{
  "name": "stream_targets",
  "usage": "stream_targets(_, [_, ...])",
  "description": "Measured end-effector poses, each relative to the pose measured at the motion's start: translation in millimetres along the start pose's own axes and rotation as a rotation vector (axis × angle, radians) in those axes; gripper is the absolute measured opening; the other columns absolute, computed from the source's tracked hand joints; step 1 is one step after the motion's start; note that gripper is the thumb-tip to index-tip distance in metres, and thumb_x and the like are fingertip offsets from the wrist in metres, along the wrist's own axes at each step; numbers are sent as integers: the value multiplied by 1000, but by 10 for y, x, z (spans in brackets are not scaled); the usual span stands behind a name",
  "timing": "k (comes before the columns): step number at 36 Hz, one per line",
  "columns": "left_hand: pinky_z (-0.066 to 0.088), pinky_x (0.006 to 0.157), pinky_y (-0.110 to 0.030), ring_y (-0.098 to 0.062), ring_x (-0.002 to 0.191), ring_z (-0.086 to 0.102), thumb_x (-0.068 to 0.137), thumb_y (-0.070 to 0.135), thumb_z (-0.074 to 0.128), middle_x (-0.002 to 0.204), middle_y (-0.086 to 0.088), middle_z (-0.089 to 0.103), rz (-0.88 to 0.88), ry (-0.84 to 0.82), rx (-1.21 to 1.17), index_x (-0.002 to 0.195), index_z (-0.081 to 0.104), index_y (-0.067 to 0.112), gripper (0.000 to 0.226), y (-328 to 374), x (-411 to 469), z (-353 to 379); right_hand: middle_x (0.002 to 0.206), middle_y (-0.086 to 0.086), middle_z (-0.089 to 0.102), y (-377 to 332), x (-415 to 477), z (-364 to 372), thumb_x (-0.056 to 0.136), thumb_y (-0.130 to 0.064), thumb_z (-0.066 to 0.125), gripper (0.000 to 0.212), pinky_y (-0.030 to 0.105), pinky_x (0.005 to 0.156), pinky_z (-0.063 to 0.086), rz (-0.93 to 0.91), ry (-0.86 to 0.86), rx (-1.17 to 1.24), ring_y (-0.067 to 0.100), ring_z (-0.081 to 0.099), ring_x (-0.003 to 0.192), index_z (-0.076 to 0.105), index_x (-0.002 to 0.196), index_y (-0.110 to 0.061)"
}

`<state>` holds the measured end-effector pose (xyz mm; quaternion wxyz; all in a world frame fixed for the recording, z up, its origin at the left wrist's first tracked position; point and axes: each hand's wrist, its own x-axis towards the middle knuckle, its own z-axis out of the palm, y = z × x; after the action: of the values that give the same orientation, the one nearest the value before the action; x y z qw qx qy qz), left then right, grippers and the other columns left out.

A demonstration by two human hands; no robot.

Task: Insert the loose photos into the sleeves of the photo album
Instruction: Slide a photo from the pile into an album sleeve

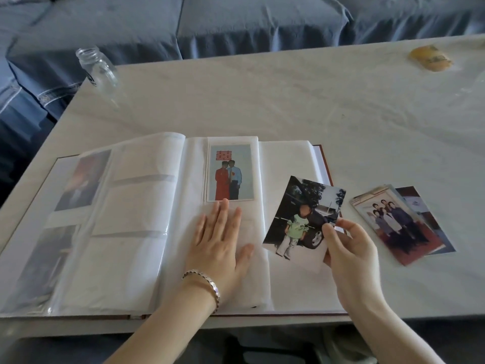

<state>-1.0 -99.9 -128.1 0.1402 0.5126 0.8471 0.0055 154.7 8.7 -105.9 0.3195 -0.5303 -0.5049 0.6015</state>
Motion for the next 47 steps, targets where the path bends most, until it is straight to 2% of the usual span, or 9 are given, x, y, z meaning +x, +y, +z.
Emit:
stream_targets(4, [-35, 101, -24, -16, 131, -36, 57, 65, -45, 138, 1, -43, -29, 29, 3, 132, -36, 29, 84, 1, 3, -5, 84, 1, 69, 62, -54, 36, 93, -15, 53, 12, 10, 46, 43, -113, 5, -102, -6, 58, 55, 54, 105, -15])
stream_targets(7, [10, 111, -35, -25, 134, 28, 97, 49, -2, 147, -17, 33, -32, 81, -4, 143, 35, 8, 72, -25, 14, 10, 79, 2, 68, 82, -95, 38, 92, -13, 53, 12, 8, 46, 41, -189, 27, -137, -5, 57, 53, 53, 104, -14])
stream_targets(9, [18, 109, -37, -25, 127, 40, 100, 42, 7, 140, -16, 44, -28, 90, -30, 138, 42, 6, 63, -35, 12, 34, 75, 3, 68, 87, -130, 30, 92, -11, 53, 11, 8, 43, 39, -206, 39, -157, -3, 55, 49, 54, 102, -14])
stream_targets(12, [5, 118, -34, -26, 140, 16, 94, 49, 1, 149, -10, 14, -24, 119, -68, 144, 14, 16, 61, -4, 6, 3, 75, -2, 69, 87, -191, 28, 90, -10, 55, 13, 8, 44, 42, -210, 3, -208, -3, 61, 56, 53, 91, -22])
stream_targets(14, [-24, 108, -23, -16, 136, -26, 77, 54, -13, 146, 2, -24, -23, 117, -84, 137, -19, 27, 66, 16, -12, -3, 69, -7, 69, 81, -246, 37, 89, -8, 56, 21, 10, 46, 45, -186, -65, -238, 0, 64, 62, 50, 85, -28])
stream_targets(16, [-33, 97, -19, -8, 128, -40, 68, 53, -19, 138, 8, -37, -33, 114, -91, 130, -30, 31, 67, 11, -12, -16, 66, -5, 70, 85, -279, 49, 89, -9, 56, 19, 11, 46, 45, -110, -147, -256, 0, 64, 60, 51, 87, -27])
stream_targets(23, [-35, 95, -18, -5, 128, -40, 65, 56, -21, 136, 10, -43, -30, 76, -97, 130, -34, 32, 70, 9, -18, -25, 73, 1, 73, 29, -186, 35, 92, -10, 54, 9, 23, 54, 55, 204, -327, -200, 13, 70, 66, 61, 96, -14])
stream_targets(30, [-33, 96, -19, -6, 133, -32, 62, 60, -19, 140, 9, -39, -45, 44, -76, 147, -16, 29, 90, 18, -7, -40, 73, 3, 73, -71, -96, -43, 92, -6, 53, 12, 24, 54, 56, 255, -463, -325, 15, 71, 64, 65, 93, -6])
stream_targets(47, [-34, 93, -19, -8, 133, -35, 63, 66, -19, 141, 7, -40, -42, 7, -70, 147, -16, 29, 91, 28, -8, -84, 71, 7, 71, -406, 302, -46, 89, -11, 59, 9, 19, 58, 53, 464, -904, -677, 11, 63, 54, 63, 88, -4])
